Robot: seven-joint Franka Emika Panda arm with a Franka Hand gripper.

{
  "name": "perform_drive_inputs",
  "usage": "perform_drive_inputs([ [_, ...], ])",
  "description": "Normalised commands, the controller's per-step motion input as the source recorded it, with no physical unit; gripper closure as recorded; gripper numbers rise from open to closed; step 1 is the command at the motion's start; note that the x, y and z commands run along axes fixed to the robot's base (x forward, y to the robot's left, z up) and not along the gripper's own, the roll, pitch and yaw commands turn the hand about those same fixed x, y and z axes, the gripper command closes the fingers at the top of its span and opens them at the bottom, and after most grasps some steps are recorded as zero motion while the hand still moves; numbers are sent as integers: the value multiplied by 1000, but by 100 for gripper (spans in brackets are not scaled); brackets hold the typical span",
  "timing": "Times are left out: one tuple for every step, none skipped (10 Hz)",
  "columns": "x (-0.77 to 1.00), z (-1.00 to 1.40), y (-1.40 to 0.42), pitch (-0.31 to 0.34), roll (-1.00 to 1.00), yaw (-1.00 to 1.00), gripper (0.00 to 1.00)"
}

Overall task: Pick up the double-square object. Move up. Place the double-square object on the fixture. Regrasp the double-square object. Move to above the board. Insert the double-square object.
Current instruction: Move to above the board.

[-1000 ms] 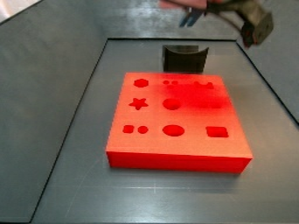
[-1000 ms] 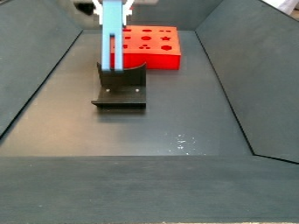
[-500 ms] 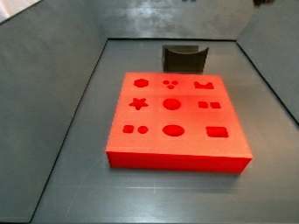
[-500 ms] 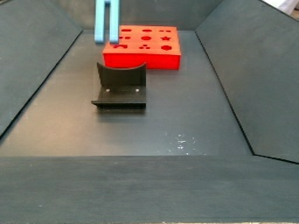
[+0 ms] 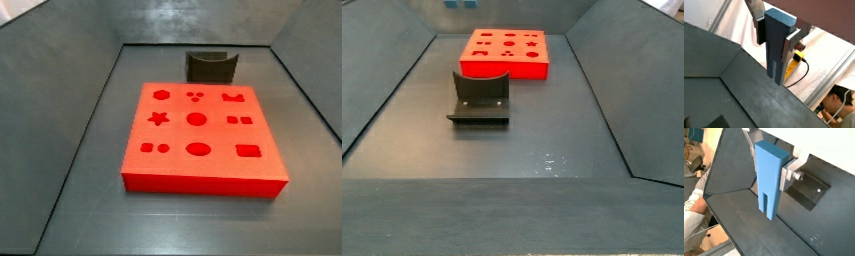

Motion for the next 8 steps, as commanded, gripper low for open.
perform_drive_inputs([
  [-583,201,-1000,56,-1000,-90,100],
  [-585,204,-1000,50,-1000,-89,100],
  [-621,215,-1000,38,-1000,-82,100],
  [-624,201,-1000,37,-1000,-82,100],
  [-627,204,-1000,41,-1000,-82,100],
  [-634,207,-1000,45,-1000,-76,100],
  [-659,209,-1000,43,-1000,-75,100],
  [-672,205,-1000,39,-1000,-75,100],
])
